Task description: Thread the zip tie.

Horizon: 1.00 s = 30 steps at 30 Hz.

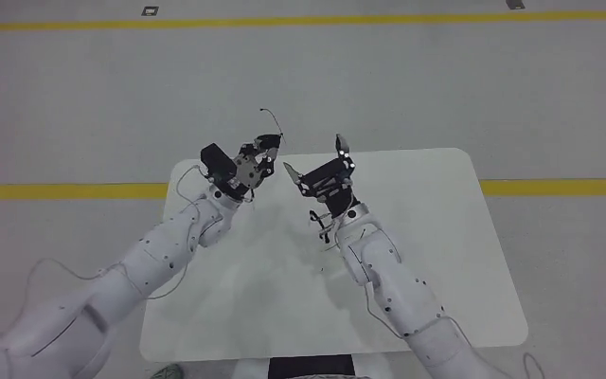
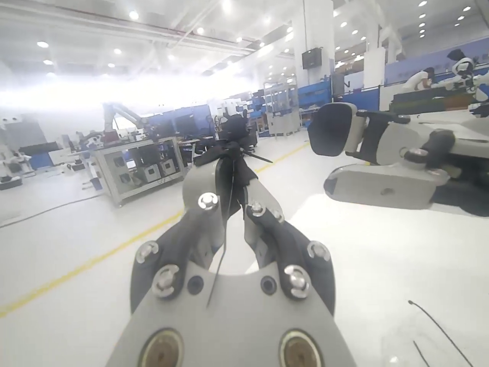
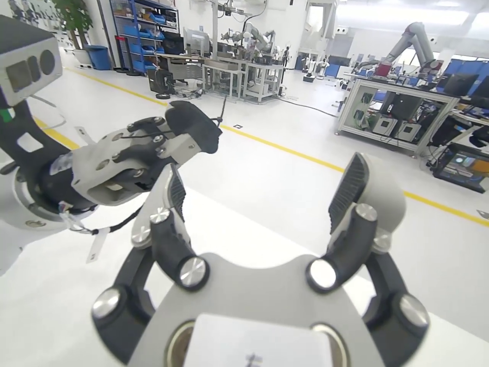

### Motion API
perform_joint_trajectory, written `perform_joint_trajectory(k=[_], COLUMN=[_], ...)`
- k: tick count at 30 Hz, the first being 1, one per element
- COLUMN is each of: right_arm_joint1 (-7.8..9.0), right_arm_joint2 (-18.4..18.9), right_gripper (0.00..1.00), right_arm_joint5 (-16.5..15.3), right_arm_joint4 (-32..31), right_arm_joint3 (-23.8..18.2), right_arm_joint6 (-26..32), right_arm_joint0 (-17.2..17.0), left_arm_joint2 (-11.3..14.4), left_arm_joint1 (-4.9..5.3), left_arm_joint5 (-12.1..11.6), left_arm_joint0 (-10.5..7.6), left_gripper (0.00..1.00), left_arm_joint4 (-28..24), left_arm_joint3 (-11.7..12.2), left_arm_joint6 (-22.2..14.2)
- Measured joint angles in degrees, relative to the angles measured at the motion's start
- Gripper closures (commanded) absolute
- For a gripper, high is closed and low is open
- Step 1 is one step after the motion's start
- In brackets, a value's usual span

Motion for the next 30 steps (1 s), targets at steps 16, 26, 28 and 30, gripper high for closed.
perform_joint_trajectory(k=[16,26,28,30], right_arm_joint1=[0.50,0.85,0.85,0.90], right_arm_joint2=[-4.7,-5.7,-5.8,-6.0], right_gripper=[0.98,0.99,0.95,0.86], right_arm_joint5=[3.2,3.1,2.7,2.4], right_arm_joint4=[0.0,0.0,0.0,0.0], right_arm_joint3=[3.9,4.3,4.5,4.6], right_arm_joint6=[-0.2,-0.7,-0.7,-0.7], right_arm_joint0=[4.8,5.6,5.8,6.1], left_arm_joint2=[-1.1,-1.1,-1.1,-1.1], left_arm_joint1=[-0.17,-0.17,-0.17,-0.17], left_arm_joint5=[-0.7,-0.7,-0.7,-0.7], left_arm_joint0=[0.94,0.95,0.95,0.95], left_gripper=[1.00,1.00,1.00,1.00], left_arm_joint4=[-0.8,-0.8,-0.8,-0.8], left_arm_joint3=[-0.8,-0.8,-0.8,-0.8], left_arm_joint6=[-1.4,-1.4,-1.4,-1.4])
